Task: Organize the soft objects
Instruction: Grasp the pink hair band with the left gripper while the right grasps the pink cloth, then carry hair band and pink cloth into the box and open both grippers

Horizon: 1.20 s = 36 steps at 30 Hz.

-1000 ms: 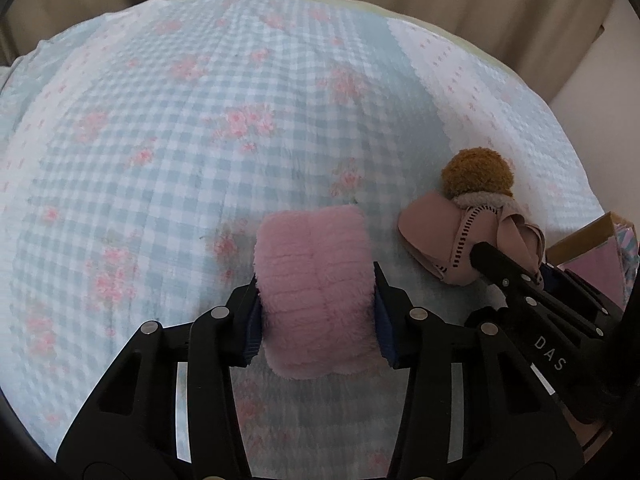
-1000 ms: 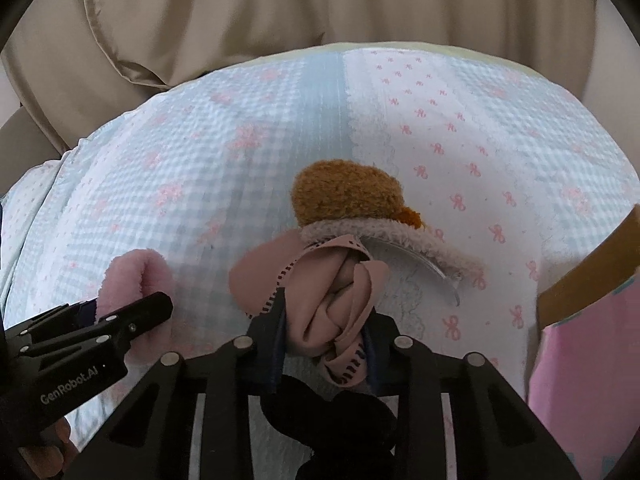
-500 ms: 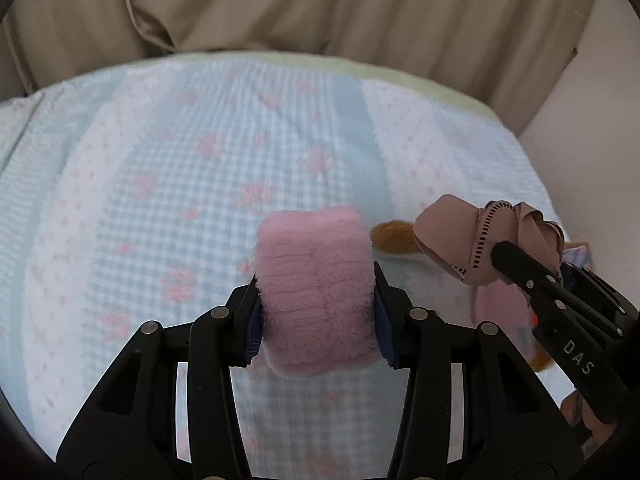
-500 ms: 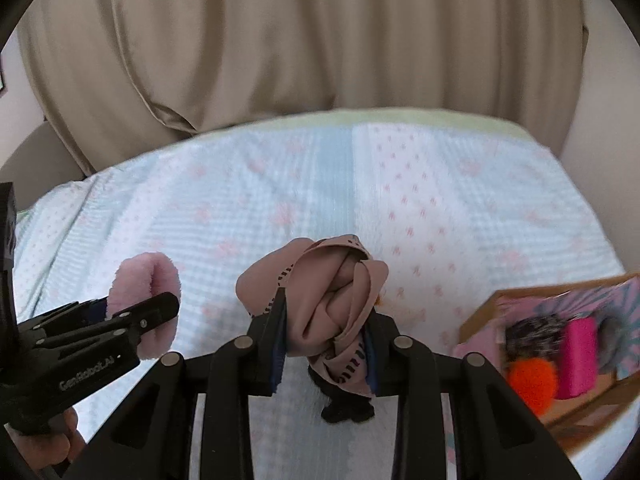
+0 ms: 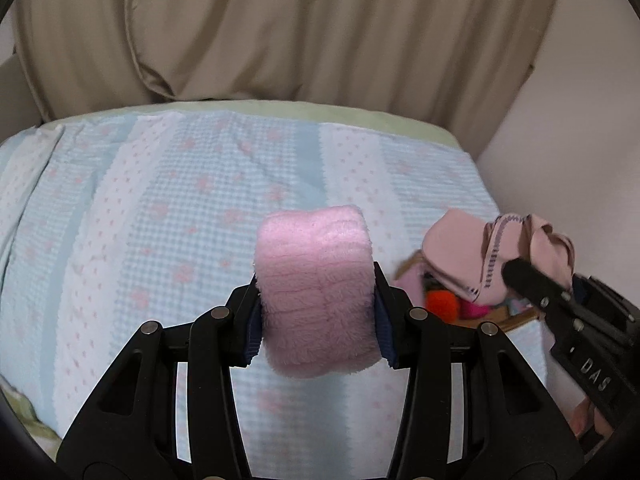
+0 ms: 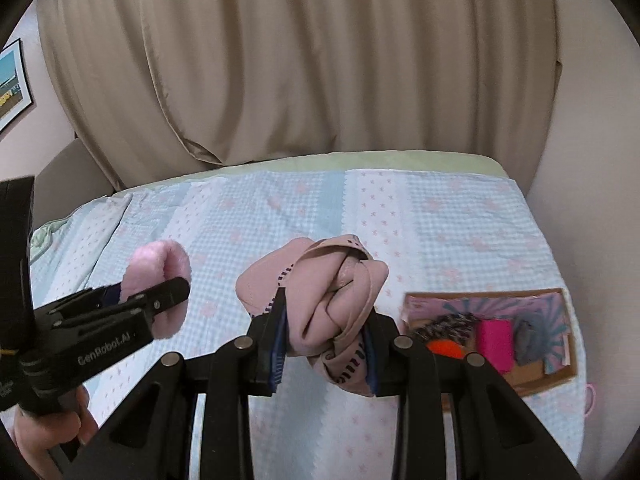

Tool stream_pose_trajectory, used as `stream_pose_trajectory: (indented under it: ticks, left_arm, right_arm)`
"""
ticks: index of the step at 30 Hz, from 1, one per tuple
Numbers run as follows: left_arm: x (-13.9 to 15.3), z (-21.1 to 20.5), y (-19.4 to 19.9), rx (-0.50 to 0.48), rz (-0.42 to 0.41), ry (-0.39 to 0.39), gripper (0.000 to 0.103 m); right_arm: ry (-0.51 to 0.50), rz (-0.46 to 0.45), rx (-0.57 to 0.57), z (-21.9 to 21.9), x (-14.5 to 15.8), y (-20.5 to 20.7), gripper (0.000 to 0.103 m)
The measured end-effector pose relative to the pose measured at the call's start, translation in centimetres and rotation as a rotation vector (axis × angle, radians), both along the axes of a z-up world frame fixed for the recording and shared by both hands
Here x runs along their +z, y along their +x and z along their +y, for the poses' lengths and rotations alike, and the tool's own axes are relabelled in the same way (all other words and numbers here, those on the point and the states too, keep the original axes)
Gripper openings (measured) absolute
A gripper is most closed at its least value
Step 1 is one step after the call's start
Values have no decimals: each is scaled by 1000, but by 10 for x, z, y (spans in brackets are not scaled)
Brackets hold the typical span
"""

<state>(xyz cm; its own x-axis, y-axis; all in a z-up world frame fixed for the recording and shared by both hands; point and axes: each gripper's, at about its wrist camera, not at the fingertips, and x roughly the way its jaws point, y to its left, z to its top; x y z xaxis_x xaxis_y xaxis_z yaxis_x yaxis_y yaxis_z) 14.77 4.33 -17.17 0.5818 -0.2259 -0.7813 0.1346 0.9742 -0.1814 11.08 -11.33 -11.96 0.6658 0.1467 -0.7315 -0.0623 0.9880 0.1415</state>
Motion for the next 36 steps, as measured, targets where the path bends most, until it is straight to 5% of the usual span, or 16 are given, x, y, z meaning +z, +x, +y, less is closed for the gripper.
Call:
stream_pose_trajectory:
  ticks: [8,16,25,36]
  left_arm:
    - [23,-97,-27,-64,-25,-11,42]
    - [5,-185,-25,-94,13,-11,42]
    - [-44,-262,-1,-157,126,18,42]
    - [-150,-315,39,-252,310,70,42]
  right_arm:
    - [-21,-7,1,-71,15,-30,29]
    - [-24,46,-90,-176,-4,-25,29]
    - [-2,175,-129,-242,-53,4,29]
    - [95,337,-206,-289,-134,30,29]
